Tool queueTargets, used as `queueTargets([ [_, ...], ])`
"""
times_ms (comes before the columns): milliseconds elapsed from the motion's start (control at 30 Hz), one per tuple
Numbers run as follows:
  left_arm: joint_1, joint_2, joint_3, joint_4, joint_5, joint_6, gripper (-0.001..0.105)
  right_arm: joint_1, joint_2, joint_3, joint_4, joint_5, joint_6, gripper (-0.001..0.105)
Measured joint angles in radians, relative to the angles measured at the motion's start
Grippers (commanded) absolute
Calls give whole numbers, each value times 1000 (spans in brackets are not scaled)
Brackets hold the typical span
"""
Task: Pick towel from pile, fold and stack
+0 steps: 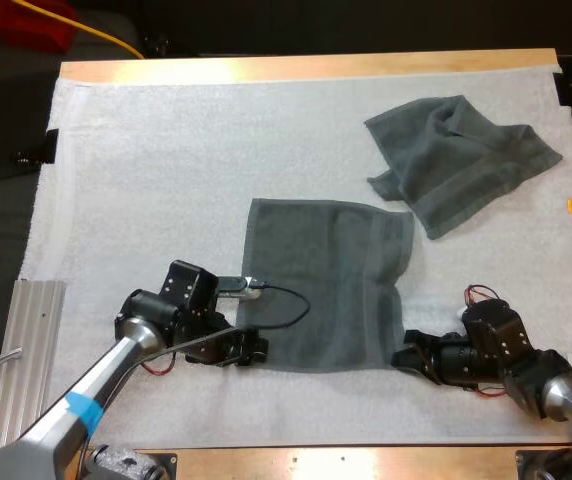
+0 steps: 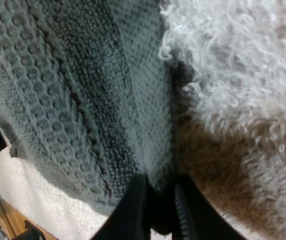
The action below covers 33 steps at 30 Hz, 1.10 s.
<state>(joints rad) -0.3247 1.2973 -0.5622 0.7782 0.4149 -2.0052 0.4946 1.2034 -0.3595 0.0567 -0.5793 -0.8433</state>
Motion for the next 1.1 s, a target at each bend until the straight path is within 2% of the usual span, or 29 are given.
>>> queueTargets([
  [367,0,64,-9,-26,45,-8,69,0,0,0,0,-6,0,1],
  [533,0,79,-6,-68,113,-8,59,0,0,0,0,-9,0,1],
  [800,0,81,-2,-74,134,-8,55,0,0,0,0,-12,0,1],
  [833,0,81,-2,-74,134,-8,44,0,0,0,0,-12,0,1],
  [1000,0,81,-1,-74,134,-6,18,0,0,0,0,-12,-2,1],
  [1067,0,81,-1,-72,140,7,3,0,0,0,0,-15,-1,1],
  [1100,0,79,-1,-68,146,22,0,0,0,0,0,-17,1,1],
])
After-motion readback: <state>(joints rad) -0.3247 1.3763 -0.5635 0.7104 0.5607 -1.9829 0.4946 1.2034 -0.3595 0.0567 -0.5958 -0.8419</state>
